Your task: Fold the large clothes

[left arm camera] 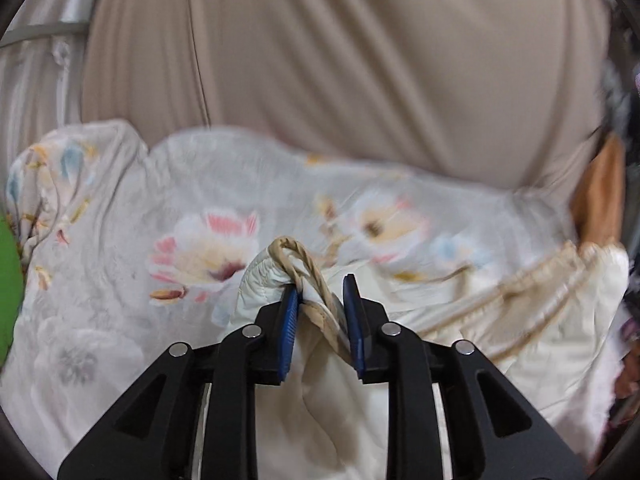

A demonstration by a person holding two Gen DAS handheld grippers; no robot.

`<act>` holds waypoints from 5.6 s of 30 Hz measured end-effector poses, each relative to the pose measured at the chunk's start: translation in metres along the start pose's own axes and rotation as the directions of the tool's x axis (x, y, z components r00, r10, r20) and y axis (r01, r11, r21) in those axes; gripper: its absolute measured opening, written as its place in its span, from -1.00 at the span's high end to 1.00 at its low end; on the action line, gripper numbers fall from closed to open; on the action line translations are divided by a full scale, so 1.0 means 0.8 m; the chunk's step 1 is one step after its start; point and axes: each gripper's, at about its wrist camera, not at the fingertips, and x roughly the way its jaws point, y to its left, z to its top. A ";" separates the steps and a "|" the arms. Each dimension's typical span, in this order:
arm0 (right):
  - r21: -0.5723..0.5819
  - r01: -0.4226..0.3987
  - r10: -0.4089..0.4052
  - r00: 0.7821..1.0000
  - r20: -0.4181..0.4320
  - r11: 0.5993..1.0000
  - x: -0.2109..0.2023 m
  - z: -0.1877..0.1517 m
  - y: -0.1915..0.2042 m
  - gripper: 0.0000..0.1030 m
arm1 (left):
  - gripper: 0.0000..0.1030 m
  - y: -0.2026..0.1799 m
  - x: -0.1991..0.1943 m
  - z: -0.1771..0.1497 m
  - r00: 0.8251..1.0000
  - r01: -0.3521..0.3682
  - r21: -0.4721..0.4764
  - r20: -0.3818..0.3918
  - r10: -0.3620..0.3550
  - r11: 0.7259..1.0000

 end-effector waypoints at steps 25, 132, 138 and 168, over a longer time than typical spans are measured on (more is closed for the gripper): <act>0.044 0.189 -0.191 0.981 0.042 0.981 0.039 -0.040 -0.040 -0.38 | -0.90 0.076 0.045 0.006 0.992 -0.078 -0.082 0.094 0.086 0.994; -0.293 -0.030 -0.088 0.921 -0.379 0.956 0.239 -0.010 0.132 0.32 | -0.48 0.027 0.147 0.026 0.984 -0.165 0.092 -0.056 0.171 0.982; -0.299 -0.131 -0.048 0.852 -0.522 0.945 0.387 -0.050 0.220 0.79 | -0.46 0.047 0.224 -0.002 0.952 -0.226 0.085 -0.193 0.239 0.970; -0.155 0.326 -0.357 0.892 -0.276 0.933 0.162 -0.080 -0.039 0.81 | -0.62 -0.055 0.151 -0.058 0.982 -0.136 0.235 -0.098 0.162 0.963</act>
